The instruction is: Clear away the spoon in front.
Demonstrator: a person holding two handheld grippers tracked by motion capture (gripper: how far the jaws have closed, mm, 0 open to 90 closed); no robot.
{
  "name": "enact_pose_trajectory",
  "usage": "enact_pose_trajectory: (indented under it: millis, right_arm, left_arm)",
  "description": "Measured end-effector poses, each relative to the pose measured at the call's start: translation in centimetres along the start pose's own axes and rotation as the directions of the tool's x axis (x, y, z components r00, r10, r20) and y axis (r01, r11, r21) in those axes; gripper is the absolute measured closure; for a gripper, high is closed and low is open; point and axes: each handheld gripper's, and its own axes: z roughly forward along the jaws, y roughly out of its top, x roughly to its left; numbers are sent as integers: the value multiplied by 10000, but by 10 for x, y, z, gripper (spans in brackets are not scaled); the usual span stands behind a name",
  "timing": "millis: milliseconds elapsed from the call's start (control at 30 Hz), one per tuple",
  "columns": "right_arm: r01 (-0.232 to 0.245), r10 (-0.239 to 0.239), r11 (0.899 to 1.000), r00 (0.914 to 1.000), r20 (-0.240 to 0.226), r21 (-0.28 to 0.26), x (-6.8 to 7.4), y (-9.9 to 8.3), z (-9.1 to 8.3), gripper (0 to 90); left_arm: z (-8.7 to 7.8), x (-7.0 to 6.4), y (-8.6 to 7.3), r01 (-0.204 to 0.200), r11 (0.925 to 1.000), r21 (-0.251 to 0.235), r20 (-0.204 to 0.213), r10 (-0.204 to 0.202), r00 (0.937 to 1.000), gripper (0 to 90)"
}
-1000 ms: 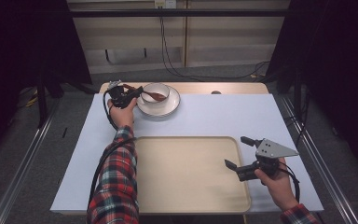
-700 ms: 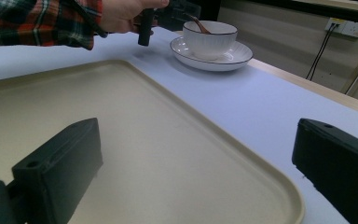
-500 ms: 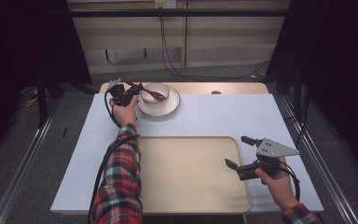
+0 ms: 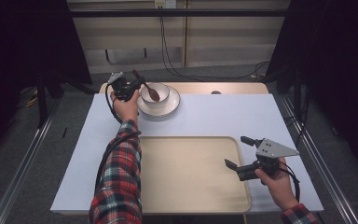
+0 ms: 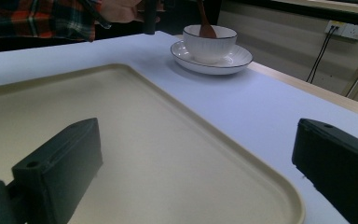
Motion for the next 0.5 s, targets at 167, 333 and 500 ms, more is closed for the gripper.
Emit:
enact_pose_trajectory:
  millis: [167,333,500]
  right_arm:
    - [-11,11,10000,10000,37,20,1,0,1,12]
    - [54,-54,9999,10000,-32,100,2,-1,2,12]
    - [119,-117,9999,9999,-121,118,4,-1,4,12]
  left_arm:
    - [-9,-4,12,58,9997,-245,220,-52,9997,840]
    - [-19,-6,23,230,9990,-374,453,-213,9987,840]
    - [-28,-10,30,413,9988,-281,789,-390,9961,840]
